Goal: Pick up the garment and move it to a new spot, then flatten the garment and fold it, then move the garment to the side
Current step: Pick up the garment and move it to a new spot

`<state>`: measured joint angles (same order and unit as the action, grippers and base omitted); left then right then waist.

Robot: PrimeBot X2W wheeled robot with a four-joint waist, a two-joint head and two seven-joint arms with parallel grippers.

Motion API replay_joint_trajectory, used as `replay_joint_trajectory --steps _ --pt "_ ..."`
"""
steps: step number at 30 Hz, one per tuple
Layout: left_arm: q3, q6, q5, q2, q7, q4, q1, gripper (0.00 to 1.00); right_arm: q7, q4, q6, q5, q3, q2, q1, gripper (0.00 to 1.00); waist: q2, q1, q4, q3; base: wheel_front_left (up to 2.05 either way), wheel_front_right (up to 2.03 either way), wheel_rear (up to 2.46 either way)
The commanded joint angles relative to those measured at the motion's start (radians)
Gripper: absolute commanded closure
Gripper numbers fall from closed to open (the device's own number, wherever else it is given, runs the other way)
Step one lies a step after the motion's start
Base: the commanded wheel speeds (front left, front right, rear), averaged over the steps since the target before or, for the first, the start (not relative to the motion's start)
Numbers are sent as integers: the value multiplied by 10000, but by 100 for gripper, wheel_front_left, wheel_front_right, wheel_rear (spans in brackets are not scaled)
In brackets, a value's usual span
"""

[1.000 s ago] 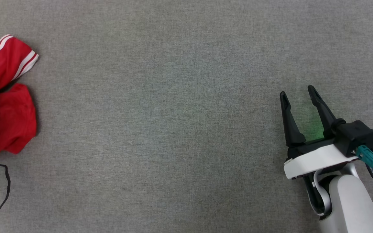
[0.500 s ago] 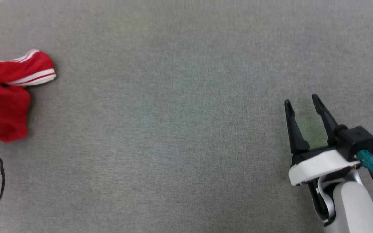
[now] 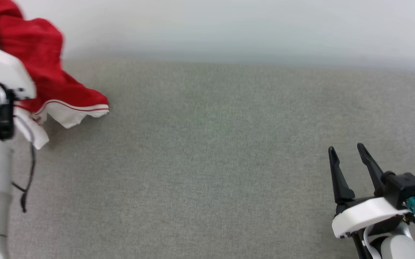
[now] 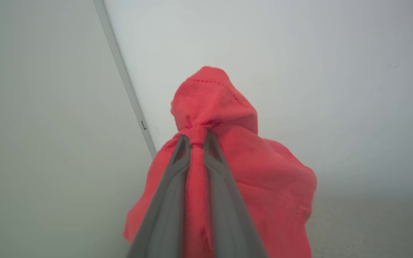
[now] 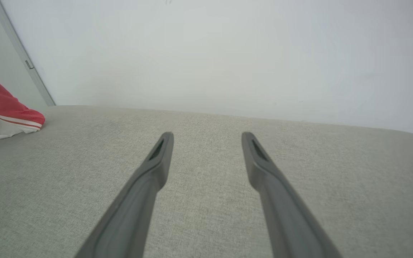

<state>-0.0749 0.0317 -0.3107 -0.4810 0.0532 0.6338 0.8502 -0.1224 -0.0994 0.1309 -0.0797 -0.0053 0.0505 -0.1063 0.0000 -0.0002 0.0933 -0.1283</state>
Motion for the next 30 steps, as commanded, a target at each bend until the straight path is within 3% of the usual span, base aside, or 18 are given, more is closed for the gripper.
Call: replay_joint_trajectory --steps 1,7,18,22,29,30 --pt "-123 -47 20 223 -187 -98 105 100 52 90 -3 -55 -55 -1 215 0 0 2 -129 577 0 0 0" --pt "-940 -318 57 1448 -722 -685 -291 100 348 476 -3 -102 -227 -1 744 0 0 2 -655 1149 0 0 0" --pt "-2885 -1146 -557 3868 -255 -1744 -1609 100 748 989 -3 -263 -332 -3 1154 0 0 2 -1884 1194 0 0 0" --pt "-4030 -1347 -857 4194 -241 -2142 -2478 100 758 1030 -3 -336 -291 -4 1184 0 0 2 -2217 997 0 0 0" --pt "-5839 -1342 -1232 4291 -118 -1931 -4338 100 712 1030 -3 -393 -266 -3 1022 0 0 2 -2481 639 0 0 0" --pt "-6379 -1363 -1156 4303 -209 -1625 -4781 81 697 1044 -3 -394 -356 -1 967 0 0 2 -2383 495 0 0 0"
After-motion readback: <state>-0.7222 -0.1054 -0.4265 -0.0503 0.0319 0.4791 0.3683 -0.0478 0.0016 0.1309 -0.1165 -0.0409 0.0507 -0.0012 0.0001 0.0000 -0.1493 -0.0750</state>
